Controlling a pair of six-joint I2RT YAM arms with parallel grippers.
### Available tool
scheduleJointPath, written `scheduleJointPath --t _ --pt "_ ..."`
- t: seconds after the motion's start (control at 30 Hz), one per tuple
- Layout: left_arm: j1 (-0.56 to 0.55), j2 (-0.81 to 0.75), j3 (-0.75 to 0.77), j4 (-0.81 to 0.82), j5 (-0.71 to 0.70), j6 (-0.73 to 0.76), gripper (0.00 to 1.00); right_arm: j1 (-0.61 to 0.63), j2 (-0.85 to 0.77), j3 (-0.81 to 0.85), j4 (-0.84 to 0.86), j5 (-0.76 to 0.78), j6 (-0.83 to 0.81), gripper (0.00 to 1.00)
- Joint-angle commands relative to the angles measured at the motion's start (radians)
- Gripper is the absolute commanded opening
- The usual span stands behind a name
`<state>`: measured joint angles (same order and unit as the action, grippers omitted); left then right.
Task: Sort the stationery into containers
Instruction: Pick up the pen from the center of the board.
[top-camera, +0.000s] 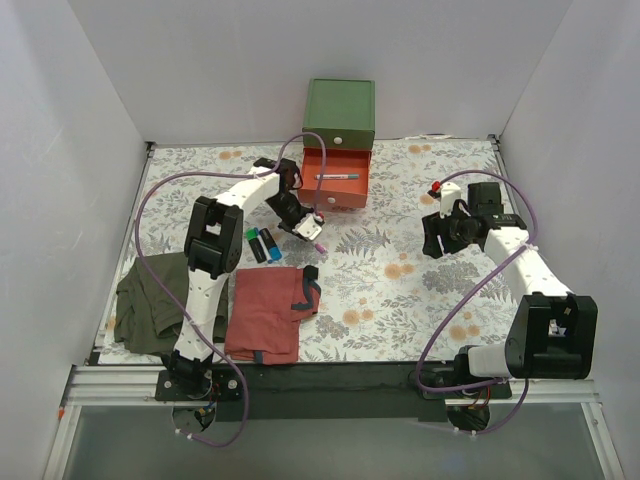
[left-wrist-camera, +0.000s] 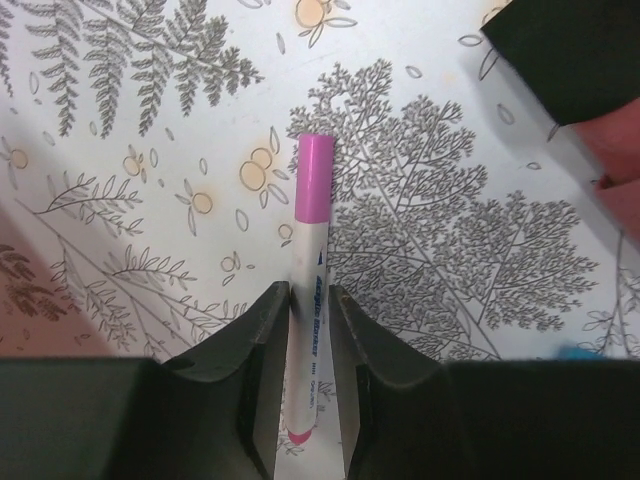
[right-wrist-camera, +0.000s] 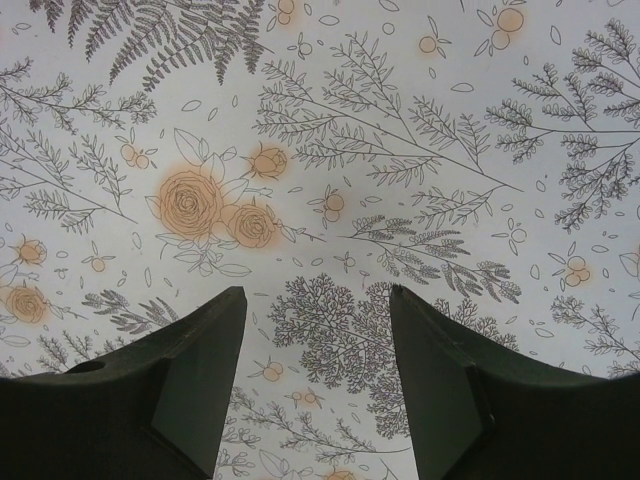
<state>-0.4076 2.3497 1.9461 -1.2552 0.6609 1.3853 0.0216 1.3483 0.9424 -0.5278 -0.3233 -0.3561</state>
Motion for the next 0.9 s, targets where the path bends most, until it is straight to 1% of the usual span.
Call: scheduleJointPath --t 0.0,0.03,0.17,0.27,0.3,0.33,0.4,0.53,0.57,0.7,0.73,0.8,0.83,0.87 --pt "-0.019 0.007 -0.025 -0.136 -0.086 0.031 0.23 -0.006 0.006 0.052 -0.006 -0.011 -0.02 0.68" --pt "-0.025 0.002 -0.036 -0.135 -0.095 0.034 0.24 -0.006 0.006 0.052 -0.006 -0.013 -0.02 0.68" --pt "-0.037 -0.016 -0.062 -0.135 -0.093 0.034 0.19 -0.006 -0.008 0.041 -0.008 -0.014 -0.023 0.68" --pt "-0.045 -0.02 -0.058 -0.109 -0.075 -0.015 0.11 -0.008 -0.023 0.021 -0.003 -0.02 -0.023 0.68" --pt "-0.045 -0.026 -0.053 -0.099 -0.063 -0.056 0.04 -0.008 -0.031 0.01 -0.001 -0.023 -0.021 0.68" --pt "-0.045 -0.032 -0.041 -0.081 -0.054 -0.074 0.01 -0.008 -0.035 0.006 0.0 -0.023 -0.021 0.68" --pt "-0.045 -0.052 -0.021 -0.078 -0.043 -0.101 0.0 -0.008 -0.046 -0.004 0.003 -0.023 -0.021 0.68" --pt "-0.043 -0.11 0.071 -0.125 -0.006 -0.15 0.0 -0.008 -0.064 -0.02 0.005 -0.022 -0.021 0.67" --pt "-0.043 -0.122 0.115 -0.134 0.009 -0.164 0.0 -0.008 -0.069 -0.027 0.008 -0.02 -0.021 0.67" --pt "-0.043 -0.211 0.128 -0.122 0.092 -0.189 0.0 -0.008 -0.083 -0.045 0.012 -0.029 -0.02 0.67" --pt "-0.043 -0.242 0.129 -0.093 0.107 -0.202 0.0 -0.008 -0.083 -0.045 0.012 -0.033 -0.02 0.67" --pt "-0.048 -0.268 0.145 -0.049 0.137 -0.285 0.0 -0.008 -0.086 -0.044 0.015 -0.034 -0.018 0.67" --pt "-0.048 -0.277 0.157 0.008 0.17 -0.326 0.0 -0.008 -0.086 -0.045 0.014 -0.036 -0.018 0.67" --pt "-0.05 -0.291 0.169 0.043 0.187 -0.424 0.0 -0.008 -0.084 -0.048 0.015 -0.037 -0.02 0.67"
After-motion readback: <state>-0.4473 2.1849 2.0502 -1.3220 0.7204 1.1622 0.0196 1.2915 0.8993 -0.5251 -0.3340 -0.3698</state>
